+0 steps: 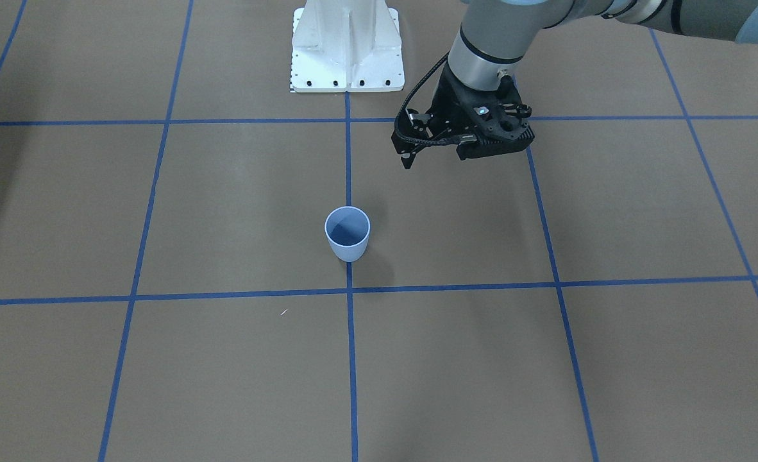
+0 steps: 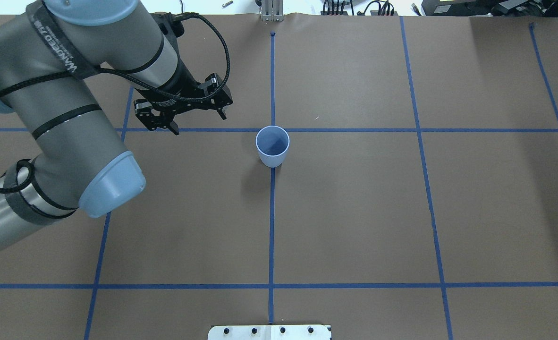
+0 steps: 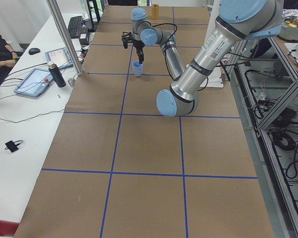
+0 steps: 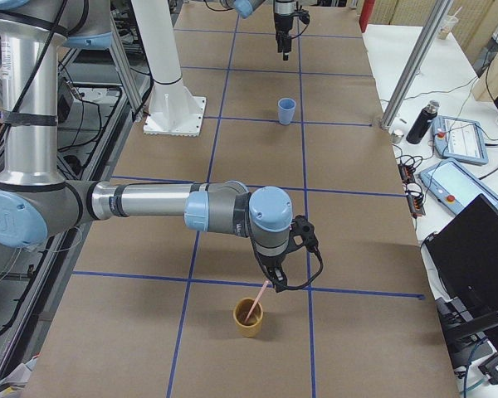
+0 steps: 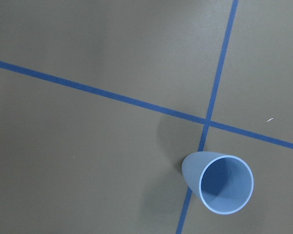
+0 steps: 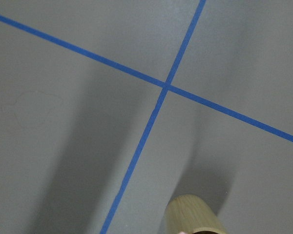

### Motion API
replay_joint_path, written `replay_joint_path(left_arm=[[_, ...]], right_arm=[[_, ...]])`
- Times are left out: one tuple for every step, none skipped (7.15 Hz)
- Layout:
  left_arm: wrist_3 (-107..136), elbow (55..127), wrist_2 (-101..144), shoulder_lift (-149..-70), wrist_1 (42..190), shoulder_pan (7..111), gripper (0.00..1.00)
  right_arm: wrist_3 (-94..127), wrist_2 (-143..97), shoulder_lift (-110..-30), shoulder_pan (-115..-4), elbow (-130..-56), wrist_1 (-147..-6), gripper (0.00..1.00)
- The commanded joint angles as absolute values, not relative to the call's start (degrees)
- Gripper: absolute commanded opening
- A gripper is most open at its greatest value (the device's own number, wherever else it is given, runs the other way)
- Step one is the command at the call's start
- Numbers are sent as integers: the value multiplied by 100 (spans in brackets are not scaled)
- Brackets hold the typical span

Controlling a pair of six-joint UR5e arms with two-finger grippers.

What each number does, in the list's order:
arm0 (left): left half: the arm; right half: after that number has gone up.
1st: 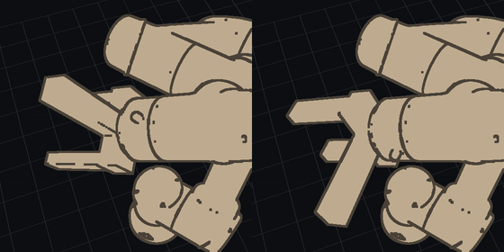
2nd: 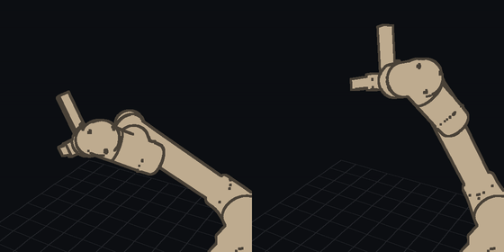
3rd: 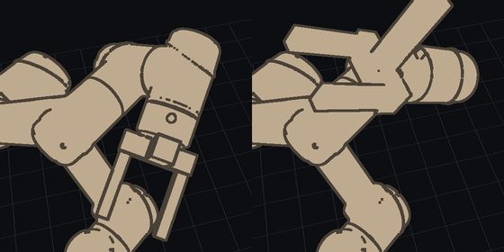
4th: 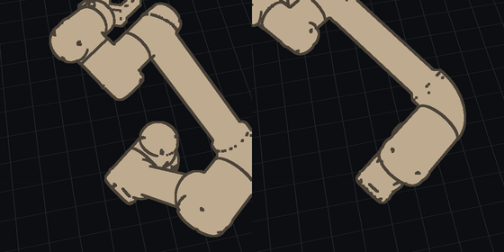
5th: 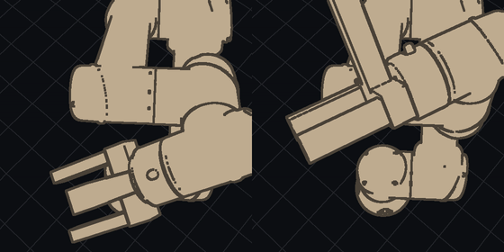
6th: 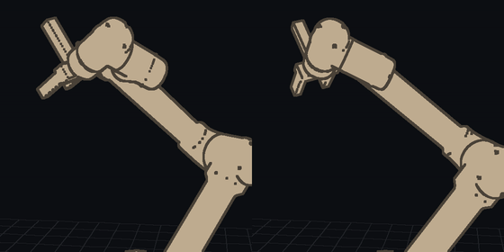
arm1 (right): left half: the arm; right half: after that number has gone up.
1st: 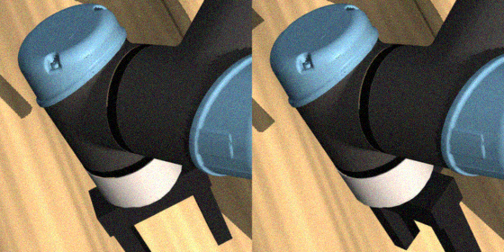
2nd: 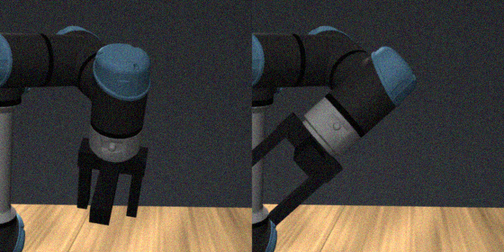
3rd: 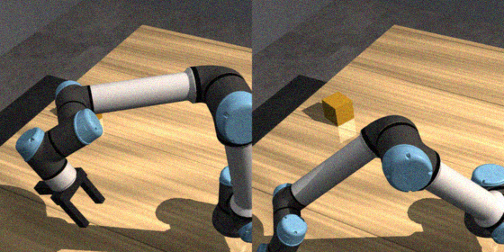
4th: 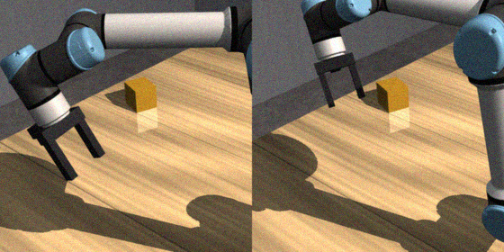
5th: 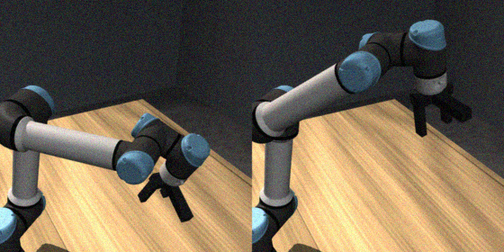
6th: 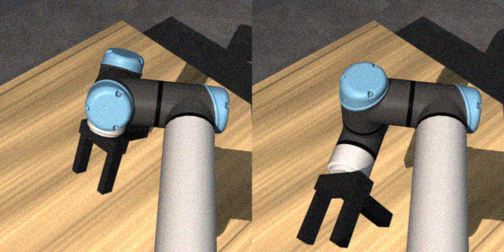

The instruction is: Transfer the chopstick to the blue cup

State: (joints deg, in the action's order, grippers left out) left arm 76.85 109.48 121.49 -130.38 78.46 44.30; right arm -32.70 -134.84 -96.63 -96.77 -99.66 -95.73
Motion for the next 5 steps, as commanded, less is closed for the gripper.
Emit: replay_joint_path(left_arm=[[7682, 11180, 12138, -12894, 7805, 4438, 98], [7690, 11188, 12129, -12894, 7787, 4430, 98], [7690, 11206, 12120, -12894, 7761, 4430, 98], [7699, 11223, 12111, -12894, 7761, 4430, 98], [7699, 11224, 12103, -12894, 7761, 4430, 98]], right_arm=[[-4643, -13351, -9949, -9756, -9662, -9301, 100], [-4910, -13377, -9984, -9808, -9407, -8977, 100], [-5026, -13377, -10010, -9809, -9187, -8530, 100], [-5001, -13351, -10019, -9809, -9028, -7977, 100], [-4975, -13351, -10037, -9817, -9035, -7719, 100]])
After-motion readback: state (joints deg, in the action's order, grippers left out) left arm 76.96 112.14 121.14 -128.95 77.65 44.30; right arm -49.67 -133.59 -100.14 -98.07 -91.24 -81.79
